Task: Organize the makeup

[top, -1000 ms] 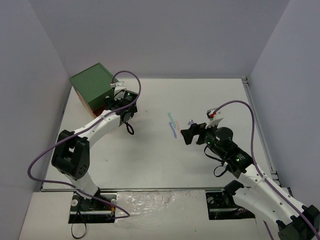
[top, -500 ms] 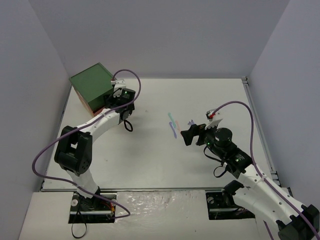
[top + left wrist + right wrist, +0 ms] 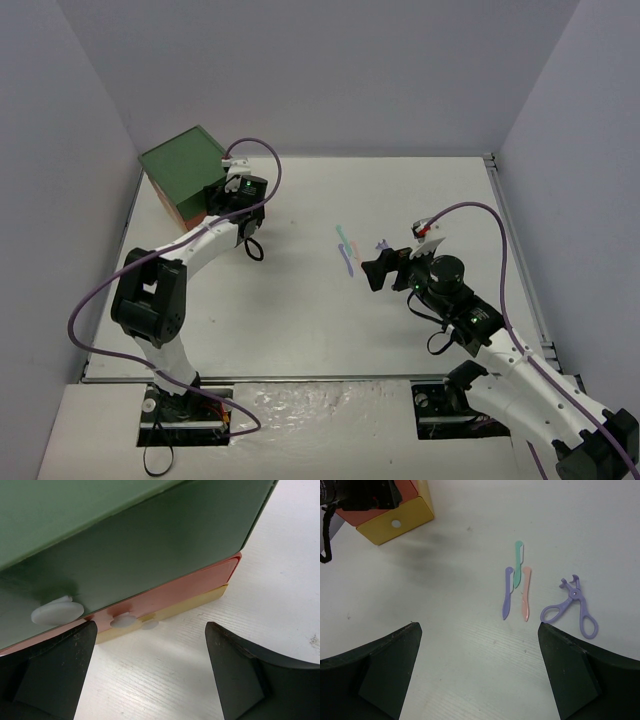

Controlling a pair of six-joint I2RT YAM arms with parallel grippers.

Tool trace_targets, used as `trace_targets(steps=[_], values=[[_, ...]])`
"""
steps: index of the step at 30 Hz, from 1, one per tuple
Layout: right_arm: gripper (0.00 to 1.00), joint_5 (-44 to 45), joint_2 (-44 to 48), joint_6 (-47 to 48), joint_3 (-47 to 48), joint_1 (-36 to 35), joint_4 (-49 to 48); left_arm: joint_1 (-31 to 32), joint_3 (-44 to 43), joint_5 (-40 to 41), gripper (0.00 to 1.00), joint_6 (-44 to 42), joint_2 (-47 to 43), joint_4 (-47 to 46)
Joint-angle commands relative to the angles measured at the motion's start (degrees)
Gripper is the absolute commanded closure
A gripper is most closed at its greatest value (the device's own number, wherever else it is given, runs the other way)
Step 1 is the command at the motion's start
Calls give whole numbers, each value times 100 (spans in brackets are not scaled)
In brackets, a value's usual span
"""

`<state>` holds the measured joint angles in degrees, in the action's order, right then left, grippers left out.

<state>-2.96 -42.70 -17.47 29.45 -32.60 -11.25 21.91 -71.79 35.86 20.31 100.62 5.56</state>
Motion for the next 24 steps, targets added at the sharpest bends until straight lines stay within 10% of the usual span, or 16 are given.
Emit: trace_targets(steps=[1,16,24], values=[[0,41,-46,81,52,39,-369,-27,-226,39,13,-158,-258,-280],[0,-26,-150,113,47,45,-426,595,-712,-858,14,-2238,-529,1912],[0,-48,-99,102,-2,54,-468,572,-1227,-289,30,-3221,144,2519]])
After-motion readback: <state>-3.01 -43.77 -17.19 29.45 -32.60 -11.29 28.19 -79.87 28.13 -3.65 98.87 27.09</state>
